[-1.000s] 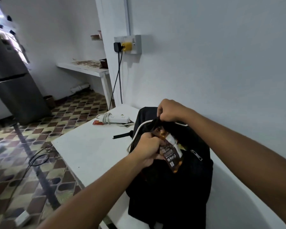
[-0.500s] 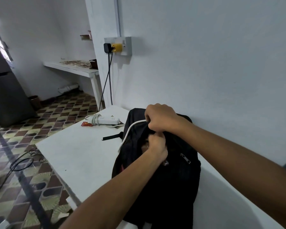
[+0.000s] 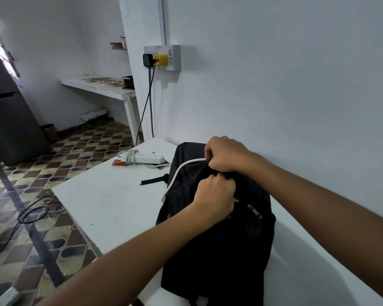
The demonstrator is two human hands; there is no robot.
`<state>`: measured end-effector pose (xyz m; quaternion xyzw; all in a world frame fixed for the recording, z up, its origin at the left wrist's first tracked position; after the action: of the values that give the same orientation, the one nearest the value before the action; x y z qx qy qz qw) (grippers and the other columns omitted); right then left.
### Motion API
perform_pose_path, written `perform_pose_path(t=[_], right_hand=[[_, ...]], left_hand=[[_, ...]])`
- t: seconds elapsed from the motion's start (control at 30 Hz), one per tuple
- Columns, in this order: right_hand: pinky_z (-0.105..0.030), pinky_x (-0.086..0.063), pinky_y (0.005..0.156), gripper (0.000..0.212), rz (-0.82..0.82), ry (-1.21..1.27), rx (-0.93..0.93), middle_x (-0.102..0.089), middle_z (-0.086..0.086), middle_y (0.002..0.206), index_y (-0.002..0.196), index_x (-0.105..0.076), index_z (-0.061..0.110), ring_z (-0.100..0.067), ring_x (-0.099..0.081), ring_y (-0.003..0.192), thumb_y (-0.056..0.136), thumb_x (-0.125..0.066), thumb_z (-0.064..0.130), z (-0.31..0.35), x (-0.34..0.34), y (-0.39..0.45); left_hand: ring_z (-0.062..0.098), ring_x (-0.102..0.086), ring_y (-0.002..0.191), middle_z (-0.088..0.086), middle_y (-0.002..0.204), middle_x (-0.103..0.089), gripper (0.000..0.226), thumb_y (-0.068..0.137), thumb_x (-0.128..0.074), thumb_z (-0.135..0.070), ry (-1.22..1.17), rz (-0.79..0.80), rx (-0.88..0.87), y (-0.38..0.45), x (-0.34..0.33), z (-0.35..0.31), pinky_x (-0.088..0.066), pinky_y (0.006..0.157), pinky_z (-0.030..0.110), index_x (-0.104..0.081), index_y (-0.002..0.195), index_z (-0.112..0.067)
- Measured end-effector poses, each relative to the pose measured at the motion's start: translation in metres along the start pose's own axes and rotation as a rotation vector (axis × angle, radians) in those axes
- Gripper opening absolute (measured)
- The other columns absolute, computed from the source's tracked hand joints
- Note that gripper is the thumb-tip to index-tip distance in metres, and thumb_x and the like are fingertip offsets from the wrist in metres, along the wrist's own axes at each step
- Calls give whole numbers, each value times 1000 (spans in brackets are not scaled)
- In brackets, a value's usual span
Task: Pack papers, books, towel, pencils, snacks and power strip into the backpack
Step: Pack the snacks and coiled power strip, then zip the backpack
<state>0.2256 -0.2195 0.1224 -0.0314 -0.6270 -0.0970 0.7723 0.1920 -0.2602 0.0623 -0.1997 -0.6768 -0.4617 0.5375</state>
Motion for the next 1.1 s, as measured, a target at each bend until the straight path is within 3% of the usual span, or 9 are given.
perform_pose_path(t=[0.1,0.17,0.23,0.3,0.47,0.57,0.77,0.9,1.1], right_hand=[[-29,-44,68,23,-7,17,-11,-64,1,90,86,-66,21,-21,-60,82,74,-53,6,-1,-1,4],[-28,-44,68,23,-3,21,-9,-64,1,89,85,-66,21,-21,-60,82,74,-53,6,1,-2,6],[-28,-43,68,23,11,28,-3,-63,2,90,86,-66,21,-21,-60,83,74,-53,6,2,-4,6],[-28,-41,68,23,23,30,9,-63,2,91,87,-65,21,-21,-59,84,75,-53,6,4,-5,5],[-27,-40,65,21,39,-14,62,-59,0,88,83,-63,20,-23,-56,83,75,-52,5,12,-9,-2],[-27,-40,64,19,58,-22,75,-59,0,84,80,-63,19,-23,-57,83,74,-53,4,13,-13,-2],[-29,-46,67,17,109,14,53,-57,6,76,67,-56,25,-20,-57,78,73,-60,10,4,-26,4],[-29,-45,67,14,142,25,37,-58,6,78,70,-59,25,-20,-59,80,73,-58,11,2,-36,12],[-31,-52,73,11,226,49,19,-64,2,85,77,-66,24,-21,-62,83,74,-63,14,0,-57,31]], left_hand=[[27,-57,67,11,82,-59,39,46,-82,-21,141,-53,-182,-14,-6,-9,-33,47,23,-61,77,-10],[31,-56,88,14,103,-57,56,53,-82,-30,135,103,-261,-22,-29,-8,-52,70,37,-61,102,-11],[35,-47,113,16,126,-48,72,67,-79,-38,196,280,-281,-23,-47,-1,-40,98,56,-49,128,-14],[34,-47,119,14,130,-48,59,83,-66,-41,241,372,-255,-16,-52,6,-33,105,51,-46,133,-17],[35,-58,108,15,117,-62,33,94,-52,-30,263,307,-266,6,-52,6,-44,84,39,-58,117,-6],[39,-50,117,21,128,-54,33,96,-39,-7,314,293,-187,14,-59,8,-41,91,42,-51,126,1],[33,-57,106,15,115,-61,44,95,-48,-46,148,365,-290,1,-55,6,-45,85,41,-59,113,-8],[32,-53,115,12,129,-55,44,98,-39,-41,106,437,-370,-27,-29,10,-44,93,41,-48,132,-14],[20,-61,76,-2,82,-68,31,85,-41,-39,-234,195,-187,-42,35,77,-48,67,35,-65,95,-22]])
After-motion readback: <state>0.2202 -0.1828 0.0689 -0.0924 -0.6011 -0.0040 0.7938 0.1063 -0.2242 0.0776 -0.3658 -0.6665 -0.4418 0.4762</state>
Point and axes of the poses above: each hand's wrist, its own y-axis towards the middle knuckle, its own x-axis out of the back of the hand, z = x × y, the point moved 8 cm from there along y, towards the middle knuckle
